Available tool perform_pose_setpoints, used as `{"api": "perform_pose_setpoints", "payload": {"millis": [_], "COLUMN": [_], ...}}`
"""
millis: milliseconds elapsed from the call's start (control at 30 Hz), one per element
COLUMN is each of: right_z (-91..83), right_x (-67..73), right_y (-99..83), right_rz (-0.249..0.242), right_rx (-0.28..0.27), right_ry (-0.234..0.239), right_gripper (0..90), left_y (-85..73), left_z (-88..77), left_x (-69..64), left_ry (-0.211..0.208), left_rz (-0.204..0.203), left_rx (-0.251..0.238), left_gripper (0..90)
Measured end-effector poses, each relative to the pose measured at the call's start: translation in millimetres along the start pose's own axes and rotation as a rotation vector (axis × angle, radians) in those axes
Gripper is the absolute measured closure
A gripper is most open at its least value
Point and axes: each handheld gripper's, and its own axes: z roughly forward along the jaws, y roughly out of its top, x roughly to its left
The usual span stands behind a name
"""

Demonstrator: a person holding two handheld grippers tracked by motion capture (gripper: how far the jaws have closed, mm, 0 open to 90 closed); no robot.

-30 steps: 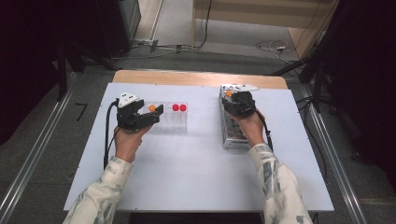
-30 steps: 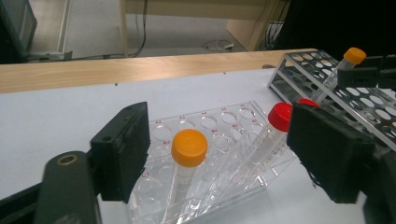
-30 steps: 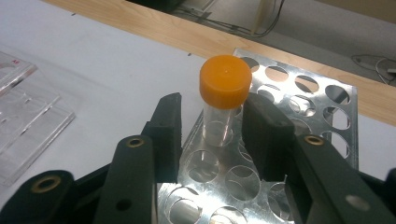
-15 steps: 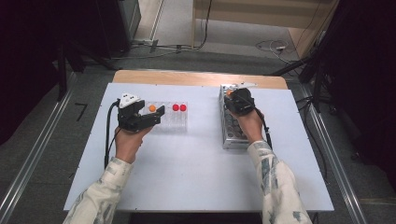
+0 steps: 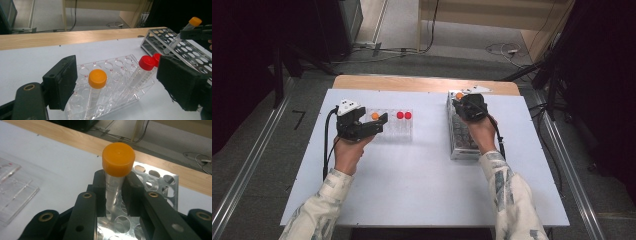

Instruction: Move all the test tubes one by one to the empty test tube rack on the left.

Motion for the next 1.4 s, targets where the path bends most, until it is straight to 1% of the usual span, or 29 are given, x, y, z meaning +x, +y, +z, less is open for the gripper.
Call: {"api": "perform_pose_setpoints", "payload": {"millis": [67, 167, 233, 300, 333, 467, 533, 567, 667, 700, 800, 867, 933, 1033, 1100, 1200, 1300, 1367, 1400], "right_z": [-5.9, -16.0, -24.4, -31.8, -37.1, -51.7, -57.8, -59.7, -63.9, -64.3, -67.1, -69.5, -71.2, -73.2, -73.2, -74.5, -72.5, -69.1, -67.2], "right_x": [-1.2, -2.9, -3.4, -3.7, -4.3, -3.4, -0.2, 2.1, 11.2, 15.1, 27.7, 36.6, 46.1, 59.1, 68.3, 82.1, 94.4, 102.3, 106.3], "right_y": [2.7, 7.0, 9.9, 12.6, 14.1, 18.0, 18.8, 18.9, 15.7, 13.1, 5.4, 1.1, -2.9, -9.8, -15.2, -20.6, -28.8, -32.9, -34.7], "right_rz": [0.008, 0.017, 0.019, 0.017, 0.026, 0.021, 0.019, 0.002, -0.015, -0.015, -0.032, -0.038, -0.070, -0.093, -0.110, -0.128, -0.147, -0.172, -0.180], "right_rx": [-0.028, -0.051, -0.075, -0.090, -0.109, -0.132, -0.133, -0.132, -0.126, -0.120, -0.124, -0.124, -0.117, -0.109, -0.095, -0.075, -0.055, -0.036, -0.025], "right_ry": [0.000, 0.001, 0.008, 0.008, 0.013, 0.028, 0.047, 0.052, 0.080, 0.096, 0.138, 0.176, 0.198, 0.236, 0.265, 0.315, 0.352, 0.364, 0.370], "right_gripper": [71.9, 71.9, 71.9, 71.9, 71.9, 71.9, 72.0, 71.9, 71.9, 71.9, 71.9, 71.9, 71.9, 71.9, 71.9, 71.9, 71.9, 71.9, 71.9], "left_y": [0.2, 0.4, 0.3, 0.0, 0.2, 1.0, 2.0, 2.4, 2.6, 2.6, 2.4, 2.4, 3.3, 5.4, 6.4, 5.2, 2.2, -0.4, -1.4], "left_z": [-0.2, -0.2, 0.1, 0.1, -0.2, -2.8, -4.3, -5.0, -6.5, -6.8, -7.7, -9.5, -12.0, -16.4, -18.2, -18.7, -17.2, -14.6, -13.5], "left_x": [-0.2, -0.6, -1.5, -2.3, -2.6, -4.1, -4.9, -5.6, -9.4, -11.1, -17.6, -23.0, -28.4, -37.0, -43.8, -57.2, -68.9, -76.4, -78.1], "left_ry": [0.001, 0.003, 0.003, -0.001, -0.001, -0.004, -0.007, -0.008, -0.019, -0.026, -0.044, -0.059, -0.075, -0.101, -0.134, -0.172, -0.223, -0.245, -0.254], "left_rz": [0.000, -0.002, 0.002, -0.002, 0.000, 0.002, 0.002, 0.001, 0.007, 0.009, 0.019, 0.035, 0.038, 0.059, 0.069, 0.104, 0.134, 0.156, 0.158], "left_rx": [0.002, 0.008, 0.009, 0.011, 0.011, 0.007, 0.002, 0.000, -0.001, -0.001, 0.004, 0.002, -0.004, -0.017, -0.016, -0.011, 0.007, 0.020, 0.023], "left_gripper": [13.9, 12.2, 12.2, 12.0, 11.9, 12.0, 12.4, 12.4, 12.9, 13.0, 13.3, 13.5, 14.2, 15.5, 17.2, 18.7, 21.3, 24.0, 25.3]}}
